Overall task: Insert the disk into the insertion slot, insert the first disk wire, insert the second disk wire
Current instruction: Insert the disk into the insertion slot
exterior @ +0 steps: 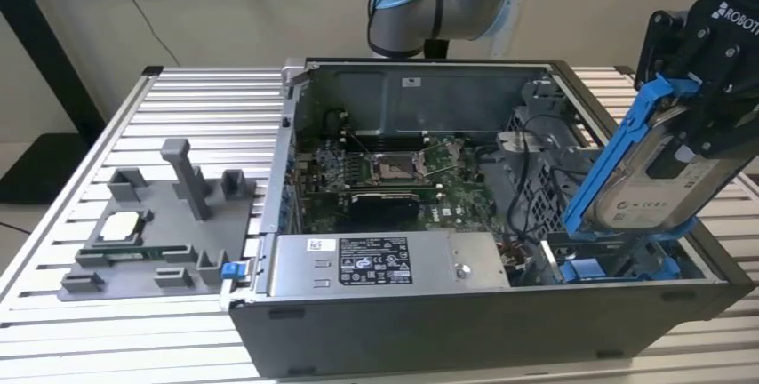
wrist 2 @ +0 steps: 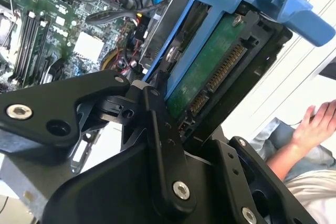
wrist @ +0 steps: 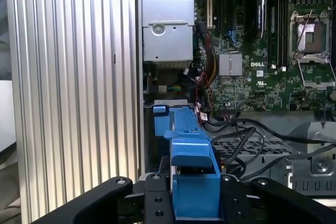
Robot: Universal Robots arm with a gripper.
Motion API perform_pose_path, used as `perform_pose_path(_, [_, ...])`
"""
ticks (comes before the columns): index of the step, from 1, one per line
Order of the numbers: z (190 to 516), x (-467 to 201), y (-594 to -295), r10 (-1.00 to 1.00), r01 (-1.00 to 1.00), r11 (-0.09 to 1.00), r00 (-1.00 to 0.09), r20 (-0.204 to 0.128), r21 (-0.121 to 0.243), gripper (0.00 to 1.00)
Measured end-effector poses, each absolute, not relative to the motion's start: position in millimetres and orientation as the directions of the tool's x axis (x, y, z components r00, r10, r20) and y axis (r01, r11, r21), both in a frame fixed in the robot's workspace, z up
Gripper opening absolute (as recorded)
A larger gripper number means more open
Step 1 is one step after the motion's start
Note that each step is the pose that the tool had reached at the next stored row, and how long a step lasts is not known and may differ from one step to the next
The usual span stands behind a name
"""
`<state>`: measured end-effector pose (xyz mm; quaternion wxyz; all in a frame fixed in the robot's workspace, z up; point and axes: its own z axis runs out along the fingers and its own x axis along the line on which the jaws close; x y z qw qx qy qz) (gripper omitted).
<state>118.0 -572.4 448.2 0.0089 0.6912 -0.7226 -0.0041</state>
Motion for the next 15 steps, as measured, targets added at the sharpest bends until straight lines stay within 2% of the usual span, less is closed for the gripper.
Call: perform_pose_path(15, [444.4, 118.0, -572.6, -0.999, -0.999, 0.044, -0.044, 0.007, 0.018, 0.0])
